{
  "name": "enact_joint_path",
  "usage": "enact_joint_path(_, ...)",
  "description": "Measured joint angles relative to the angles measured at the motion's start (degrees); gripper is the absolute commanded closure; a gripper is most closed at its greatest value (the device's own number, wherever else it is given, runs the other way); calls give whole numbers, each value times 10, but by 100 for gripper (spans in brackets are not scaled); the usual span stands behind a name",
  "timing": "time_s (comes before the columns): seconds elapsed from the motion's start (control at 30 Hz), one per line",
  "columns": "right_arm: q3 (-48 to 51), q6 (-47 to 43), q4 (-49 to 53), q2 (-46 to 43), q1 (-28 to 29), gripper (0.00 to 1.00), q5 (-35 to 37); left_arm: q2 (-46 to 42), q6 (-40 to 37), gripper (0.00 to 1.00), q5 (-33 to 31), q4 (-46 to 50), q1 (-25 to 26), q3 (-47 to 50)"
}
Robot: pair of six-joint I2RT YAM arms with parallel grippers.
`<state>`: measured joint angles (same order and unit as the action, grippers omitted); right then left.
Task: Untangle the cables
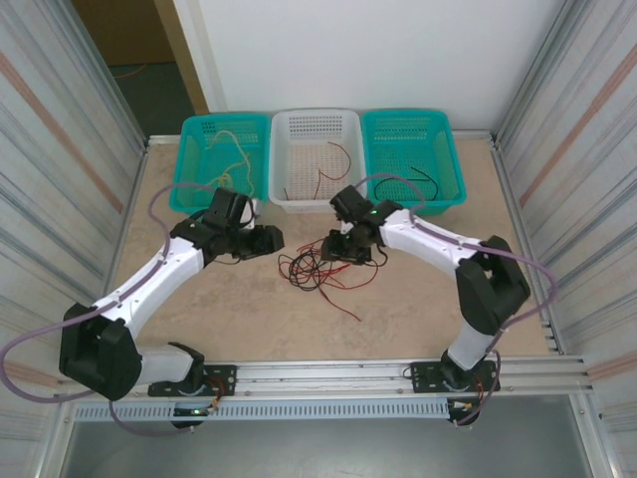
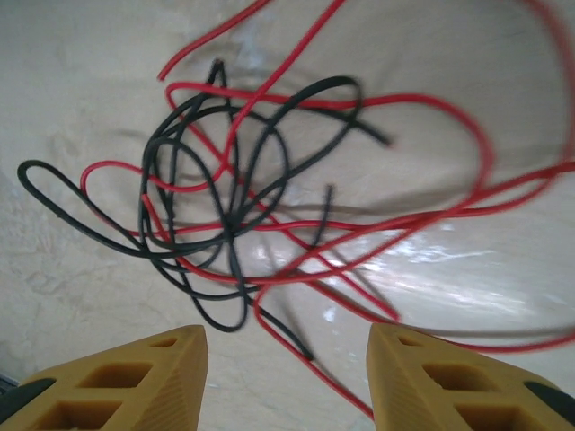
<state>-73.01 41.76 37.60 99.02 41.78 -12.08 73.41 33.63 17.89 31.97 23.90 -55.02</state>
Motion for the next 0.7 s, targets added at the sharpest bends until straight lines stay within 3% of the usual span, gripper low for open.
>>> enact_joint_path(0.27,-146,-38,18,107,68,57,-18,-56,68,49,31,-7,-92,73)
enact_joint_path(0.43,-221,-76,59,185,70,63,-26,-69,89,49,52,-13,-108,80)
enact_joint_path(0.5,-242,-85,75,210,71,70,-24,-71,92,49,57,-18,-108,80)
enact_joint_path(0.67,-257,-107,104,228,75,100,-5,-81,96,49,63,-20,-108,80)
enact_joint_path(0.7,-258,-108,106,226,76,100,-1,-83,96,48,65,-21,-108,80)
